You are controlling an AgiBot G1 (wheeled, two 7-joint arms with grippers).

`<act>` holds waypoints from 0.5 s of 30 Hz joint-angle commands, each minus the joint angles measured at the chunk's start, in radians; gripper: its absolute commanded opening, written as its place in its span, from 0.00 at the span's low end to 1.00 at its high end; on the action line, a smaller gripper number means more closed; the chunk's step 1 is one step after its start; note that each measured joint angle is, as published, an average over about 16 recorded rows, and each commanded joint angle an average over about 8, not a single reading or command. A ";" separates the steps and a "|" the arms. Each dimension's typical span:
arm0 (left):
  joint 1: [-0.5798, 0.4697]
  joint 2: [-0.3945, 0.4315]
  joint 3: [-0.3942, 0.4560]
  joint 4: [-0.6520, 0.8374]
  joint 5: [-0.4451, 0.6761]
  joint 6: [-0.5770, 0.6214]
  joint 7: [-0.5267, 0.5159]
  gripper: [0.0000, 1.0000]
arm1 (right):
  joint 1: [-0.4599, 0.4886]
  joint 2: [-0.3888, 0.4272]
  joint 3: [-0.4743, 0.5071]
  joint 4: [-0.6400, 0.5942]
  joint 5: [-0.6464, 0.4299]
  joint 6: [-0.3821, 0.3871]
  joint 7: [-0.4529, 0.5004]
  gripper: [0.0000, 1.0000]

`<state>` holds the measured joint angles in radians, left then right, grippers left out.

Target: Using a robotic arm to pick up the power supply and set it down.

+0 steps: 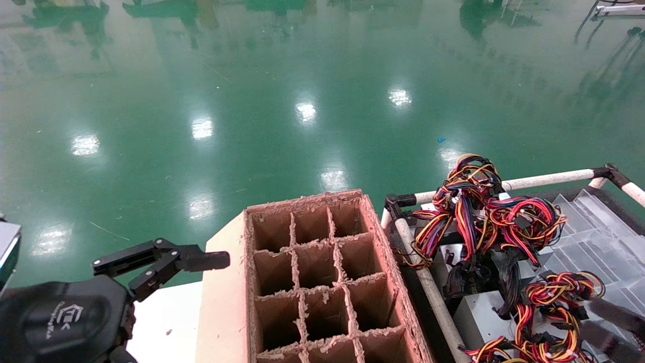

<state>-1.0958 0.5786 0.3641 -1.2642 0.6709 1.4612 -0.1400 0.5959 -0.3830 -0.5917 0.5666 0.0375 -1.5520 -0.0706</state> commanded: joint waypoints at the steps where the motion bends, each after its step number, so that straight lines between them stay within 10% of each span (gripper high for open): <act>1: 0.000 0.000 0.000 0.000 0.000 0.000 0.000 1.00 | 0.022 -0.011 0.014 0.033 -0.036 0.003 0.012 1.00; 15: 0.000 0.000 0.000 0.000 0.000 0.000 0.000 1.00 | 0.177 -0.084 0.115 0.265 -0.283 0.021 0.095 1.00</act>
<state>-1.0958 0.5786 0.3642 -1.2642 0.6708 1.4611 -0.1399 0.7726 -0.4672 -0.4765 0.8315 -0.2461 -1.5312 0.0247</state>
